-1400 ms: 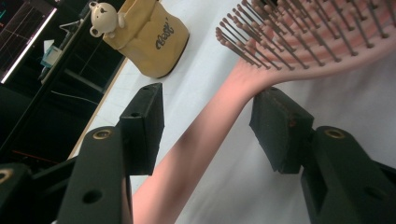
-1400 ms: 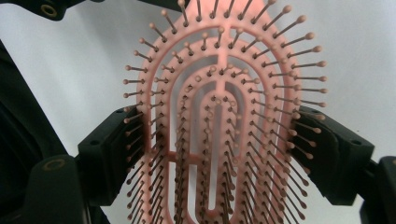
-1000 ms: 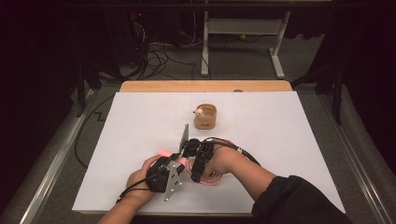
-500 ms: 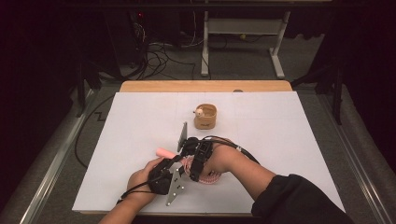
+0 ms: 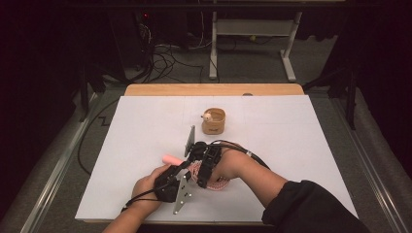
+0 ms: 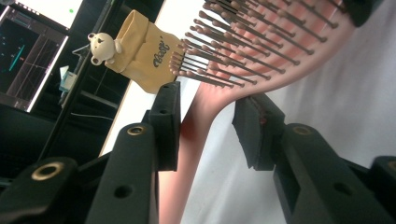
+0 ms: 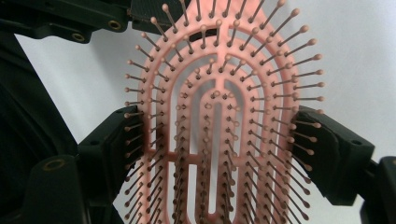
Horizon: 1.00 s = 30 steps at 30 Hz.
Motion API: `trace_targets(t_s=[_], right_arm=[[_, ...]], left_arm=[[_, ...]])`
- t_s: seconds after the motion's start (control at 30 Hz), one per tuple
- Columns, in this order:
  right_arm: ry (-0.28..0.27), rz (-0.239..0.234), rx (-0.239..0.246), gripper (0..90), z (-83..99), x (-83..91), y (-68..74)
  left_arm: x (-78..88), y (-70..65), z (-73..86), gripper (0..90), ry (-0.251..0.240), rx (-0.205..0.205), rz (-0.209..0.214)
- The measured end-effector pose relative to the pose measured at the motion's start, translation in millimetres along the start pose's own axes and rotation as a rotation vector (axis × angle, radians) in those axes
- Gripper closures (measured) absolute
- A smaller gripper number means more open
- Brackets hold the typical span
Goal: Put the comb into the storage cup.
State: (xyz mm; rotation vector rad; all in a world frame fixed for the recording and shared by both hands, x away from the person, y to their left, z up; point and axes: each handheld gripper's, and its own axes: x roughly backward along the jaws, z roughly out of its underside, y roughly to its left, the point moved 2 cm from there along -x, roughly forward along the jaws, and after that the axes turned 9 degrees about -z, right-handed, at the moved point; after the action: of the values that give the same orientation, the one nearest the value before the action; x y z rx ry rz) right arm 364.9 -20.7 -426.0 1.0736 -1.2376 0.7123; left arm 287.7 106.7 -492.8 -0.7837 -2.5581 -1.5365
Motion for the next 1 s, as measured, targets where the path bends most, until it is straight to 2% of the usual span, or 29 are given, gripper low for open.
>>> trace_targets(t_s=[0.37, 0.63, 0.83, 0.87, 1.0], right_arm=[[-0.002, -0.002, -0.007, 20.2, 0.2, -0.2, -0.2], [-0.011, -0.003, -0.005, 20.2, 1.6, 1.0, -0.4], [-0.015, -0.001, -0.005, 20.0, 2.5, 3.7, -0.5], [-0.020, -0.004, -0.007, 20.0, 2.4, 4.3, -0.8], [-0.031, -0.006, -0.012, 19.9, 2.5, 6.5, -1.0]], left_arm=[[-1.7, -2.2, -0.4, 70.1, 0.022, -0.058, -0.002], [-1.7, -5.1, -1.7, 73.6, 0.018, -0.108, -0.035], [-3.2, -7.0, -1.1, 76.5, 0.016, -0.124, -0.047], [-2.6, -5.6, -0.9, 77.0, 0.031, -0.151, -0.053], [-2.5, -6.1, -1.2, 77.9, 0.029, -0.158, -0.063]])
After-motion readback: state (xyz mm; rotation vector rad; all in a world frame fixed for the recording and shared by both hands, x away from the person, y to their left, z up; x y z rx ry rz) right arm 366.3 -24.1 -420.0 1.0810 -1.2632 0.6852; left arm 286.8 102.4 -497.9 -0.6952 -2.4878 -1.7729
